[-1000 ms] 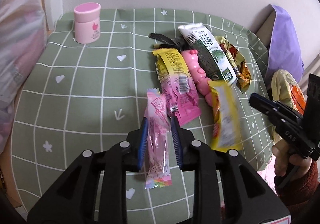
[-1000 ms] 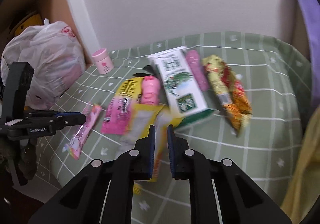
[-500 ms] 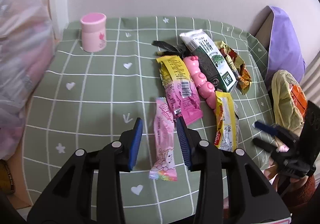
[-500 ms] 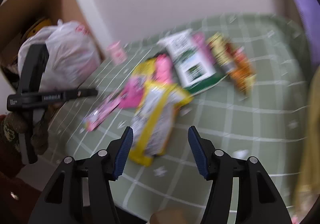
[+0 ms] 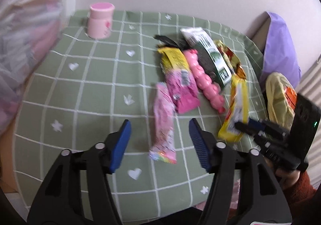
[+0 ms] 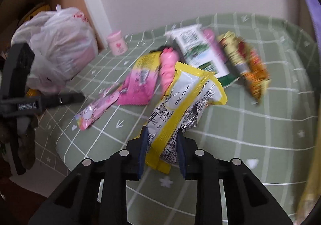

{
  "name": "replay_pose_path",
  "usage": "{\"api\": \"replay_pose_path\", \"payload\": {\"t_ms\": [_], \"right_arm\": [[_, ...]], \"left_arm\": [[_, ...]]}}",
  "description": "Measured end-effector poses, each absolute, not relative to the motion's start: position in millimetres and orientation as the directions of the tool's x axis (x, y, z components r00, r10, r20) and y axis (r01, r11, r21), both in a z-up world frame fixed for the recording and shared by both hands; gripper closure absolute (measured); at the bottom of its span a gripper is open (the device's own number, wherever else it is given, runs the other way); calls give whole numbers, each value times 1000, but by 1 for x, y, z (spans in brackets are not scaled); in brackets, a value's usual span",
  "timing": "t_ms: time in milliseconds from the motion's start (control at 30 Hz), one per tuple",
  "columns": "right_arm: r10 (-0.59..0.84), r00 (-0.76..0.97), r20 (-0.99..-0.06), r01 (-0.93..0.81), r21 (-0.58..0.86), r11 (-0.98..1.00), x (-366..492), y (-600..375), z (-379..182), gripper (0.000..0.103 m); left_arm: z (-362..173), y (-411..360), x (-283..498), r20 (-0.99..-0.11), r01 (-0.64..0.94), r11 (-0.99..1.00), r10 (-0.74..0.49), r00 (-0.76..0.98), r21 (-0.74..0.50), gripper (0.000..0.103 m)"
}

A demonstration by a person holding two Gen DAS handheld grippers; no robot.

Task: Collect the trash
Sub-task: 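Lift the pink candy stick with the left gripper while the right gripper lifts the yellow-white bar, then carry the candy stick and yellow-white bar over the yellow trash bag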

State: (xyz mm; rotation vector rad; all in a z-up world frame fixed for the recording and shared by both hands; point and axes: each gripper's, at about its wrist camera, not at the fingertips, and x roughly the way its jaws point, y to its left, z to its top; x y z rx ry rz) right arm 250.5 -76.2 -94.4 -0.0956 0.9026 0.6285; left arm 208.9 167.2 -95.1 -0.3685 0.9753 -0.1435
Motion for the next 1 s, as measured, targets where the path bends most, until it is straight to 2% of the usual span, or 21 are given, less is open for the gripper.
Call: {"api": "replay_pose_path", "payload": {"t_ms": [233, 333, 400, 433, 467, 733, 1000], "right_arm": [[457, 518, -723, -467, 210, 859, 245, -126, -74, 77], [451, 532, -717, -443, 218, 870, 240, -143, -71, 77], [445, 543, -712, -431, 219, 876, 234, -151, -69, 77], [444, 549, -708, -426, 220, 878, 230, -156, -67, 77], [444, 554, -704, -424, 220, 879, 227, -160, -66, 77], [401, 650, -646, -399, 159, 903, 199, -190, -35, 77], [286, 797, -532, -319, 33, 947, 166, -241, 21, 77]], "left_arm": [[-100, 137, 214, -837, -32, 978, -158, 524, -204, 45], [-109, 134, 218, -863, -54, 975, -166, 478, -217, 54], [-111, 134, 218, -869, -84, 971, -161, 469, -226, 65], [-110, 134, 217, -868, -93, 968, -163, 468, -232, 78], [-106, 135, 214, -863, -101, 964, -171, 475, -246, 79], [-51, 111, 212, -771, -20, 969, -184, 610, -248, 88], [26, 51, 223, -609, 216, 941, -333, 720, -260, 91]]}}
